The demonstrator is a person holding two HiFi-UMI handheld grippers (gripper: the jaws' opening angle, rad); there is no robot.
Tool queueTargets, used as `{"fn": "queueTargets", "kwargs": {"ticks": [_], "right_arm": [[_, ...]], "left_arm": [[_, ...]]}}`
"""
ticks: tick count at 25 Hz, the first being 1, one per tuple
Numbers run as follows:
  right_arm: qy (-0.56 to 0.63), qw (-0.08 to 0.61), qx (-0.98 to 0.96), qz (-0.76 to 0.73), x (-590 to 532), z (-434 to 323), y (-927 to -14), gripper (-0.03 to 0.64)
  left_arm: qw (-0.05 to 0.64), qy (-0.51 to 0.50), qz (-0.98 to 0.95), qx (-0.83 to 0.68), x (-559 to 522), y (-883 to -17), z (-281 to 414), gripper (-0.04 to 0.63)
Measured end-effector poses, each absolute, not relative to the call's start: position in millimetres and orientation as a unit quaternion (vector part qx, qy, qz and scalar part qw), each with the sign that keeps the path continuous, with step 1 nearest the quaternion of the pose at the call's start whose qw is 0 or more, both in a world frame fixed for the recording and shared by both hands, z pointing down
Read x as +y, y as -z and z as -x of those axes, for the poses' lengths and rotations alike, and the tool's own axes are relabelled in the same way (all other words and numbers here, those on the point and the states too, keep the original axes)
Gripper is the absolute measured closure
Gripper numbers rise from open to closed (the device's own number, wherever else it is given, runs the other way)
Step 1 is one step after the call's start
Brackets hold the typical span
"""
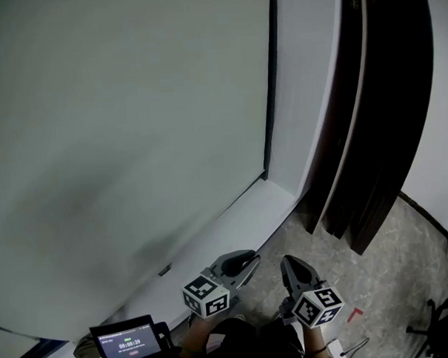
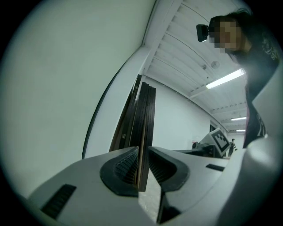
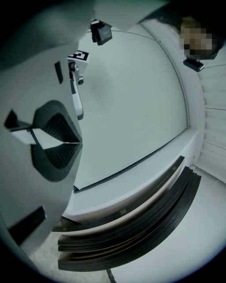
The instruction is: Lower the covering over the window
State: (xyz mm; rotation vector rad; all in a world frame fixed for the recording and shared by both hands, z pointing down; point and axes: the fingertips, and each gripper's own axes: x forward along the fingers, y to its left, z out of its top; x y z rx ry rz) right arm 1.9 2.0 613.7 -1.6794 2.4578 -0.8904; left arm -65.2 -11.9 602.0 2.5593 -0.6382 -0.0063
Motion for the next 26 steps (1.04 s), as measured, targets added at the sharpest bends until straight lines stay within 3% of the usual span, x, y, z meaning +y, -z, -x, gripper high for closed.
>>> {"fn": "queueTargets", "kwargs": {"ticks": [26], "right_arm": [[0.286,-0.003,0.791,0.541,15,2,-614,0.606]], "left_arm": [[0.267,-0.002,-0.938,-0.219,-1,-614,58,0.532]]}}
